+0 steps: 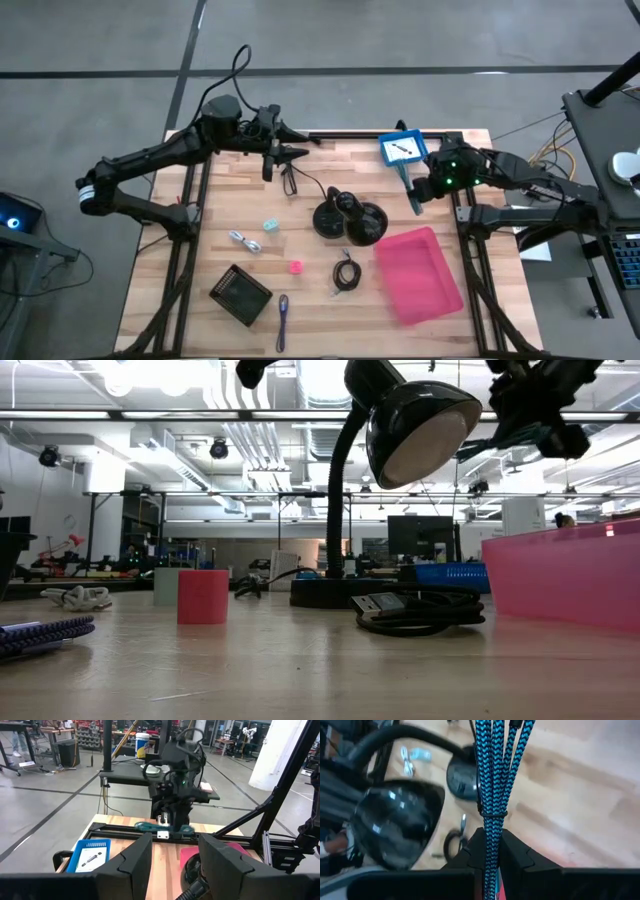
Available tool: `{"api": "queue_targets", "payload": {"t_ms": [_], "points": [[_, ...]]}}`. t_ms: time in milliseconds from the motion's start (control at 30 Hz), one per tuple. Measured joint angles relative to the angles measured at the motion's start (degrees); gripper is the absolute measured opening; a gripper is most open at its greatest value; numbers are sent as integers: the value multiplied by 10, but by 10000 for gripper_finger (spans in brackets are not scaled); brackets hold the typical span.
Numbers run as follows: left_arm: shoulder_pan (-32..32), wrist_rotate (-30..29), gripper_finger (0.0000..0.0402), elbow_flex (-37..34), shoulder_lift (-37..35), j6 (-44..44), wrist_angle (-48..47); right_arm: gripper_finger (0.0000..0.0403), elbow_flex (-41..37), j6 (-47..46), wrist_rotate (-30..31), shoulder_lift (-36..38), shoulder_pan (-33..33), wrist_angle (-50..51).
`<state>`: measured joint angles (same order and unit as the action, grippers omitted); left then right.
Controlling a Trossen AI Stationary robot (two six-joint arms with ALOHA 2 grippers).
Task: Pick and place items into bin
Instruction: Put the blue charger cable into the pink bin
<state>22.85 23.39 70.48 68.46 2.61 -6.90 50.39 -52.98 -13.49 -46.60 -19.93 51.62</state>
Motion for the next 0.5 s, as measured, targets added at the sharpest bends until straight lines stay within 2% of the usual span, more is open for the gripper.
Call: {"api": "queue_targets", "payload": {"t_ms": [167,267,500], "points": [[0,-2,147,0,0,0,7,18,47,-27,-8,1,42,91],[0,-8,147,0,0,0,14,18,69,-3,15,2,67,124],[0,-14,147,0,4,0,19,18,87,41,15,5,108,158]]}}
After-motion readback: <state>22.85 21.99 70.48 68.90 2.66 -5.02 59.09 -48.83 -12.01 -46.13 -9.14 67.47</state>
